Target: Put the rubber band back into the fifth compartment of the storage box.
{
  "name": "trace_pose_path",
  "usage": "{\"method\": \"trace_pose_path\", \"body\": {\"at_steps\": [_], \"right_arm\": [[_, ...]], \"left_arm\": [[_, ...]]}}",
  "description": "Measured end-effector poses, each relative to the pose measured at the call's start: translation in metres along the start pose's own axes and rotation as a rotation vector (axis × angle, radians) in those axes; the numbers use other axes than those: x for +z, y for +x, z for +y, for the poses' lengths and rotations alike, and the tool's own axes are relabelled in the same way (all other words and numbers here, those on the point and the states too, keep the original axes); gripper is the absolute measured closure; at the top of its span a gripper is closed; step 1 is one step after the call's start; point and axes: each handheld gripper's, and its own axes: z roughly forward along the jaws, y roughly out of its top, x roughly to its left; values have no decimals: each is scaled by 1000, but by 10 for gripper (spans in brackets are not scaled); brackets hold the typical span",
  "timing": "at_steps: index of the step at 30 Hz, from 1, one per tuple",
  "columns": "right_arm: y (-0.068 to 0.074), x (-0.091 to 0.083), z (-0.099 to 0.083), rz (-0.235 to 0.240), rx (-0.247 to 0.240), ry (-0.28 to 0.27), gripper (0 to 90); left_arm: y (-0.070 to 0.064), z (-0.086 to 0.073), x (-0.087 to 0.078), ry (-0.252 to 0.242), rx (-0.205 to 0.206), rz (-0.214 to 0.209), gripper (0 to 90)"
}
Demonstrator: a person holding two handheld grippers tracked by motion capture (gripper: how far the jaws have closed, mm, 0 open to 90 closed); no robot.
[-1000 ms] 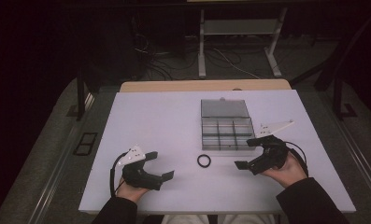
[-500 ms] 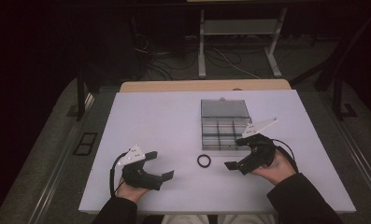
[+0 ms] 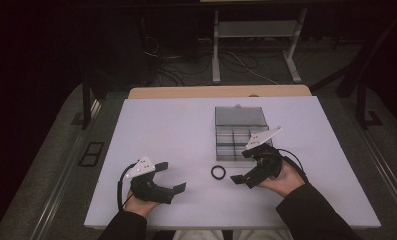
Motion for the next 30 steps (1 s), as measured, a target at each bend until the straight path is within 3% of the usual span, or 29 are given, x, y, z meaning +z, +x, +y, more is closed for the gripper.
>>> {"method": "trace_pose_path", "body": {"at_steps": [21,30], "right_arm": [[3,32,6,47,-13,62,6],[3,45,8,59,-53,94,6]], "left_arm": [[0,0,1,4,-3,-5,0],[0,0,1,3,-2,-6,0]]}}
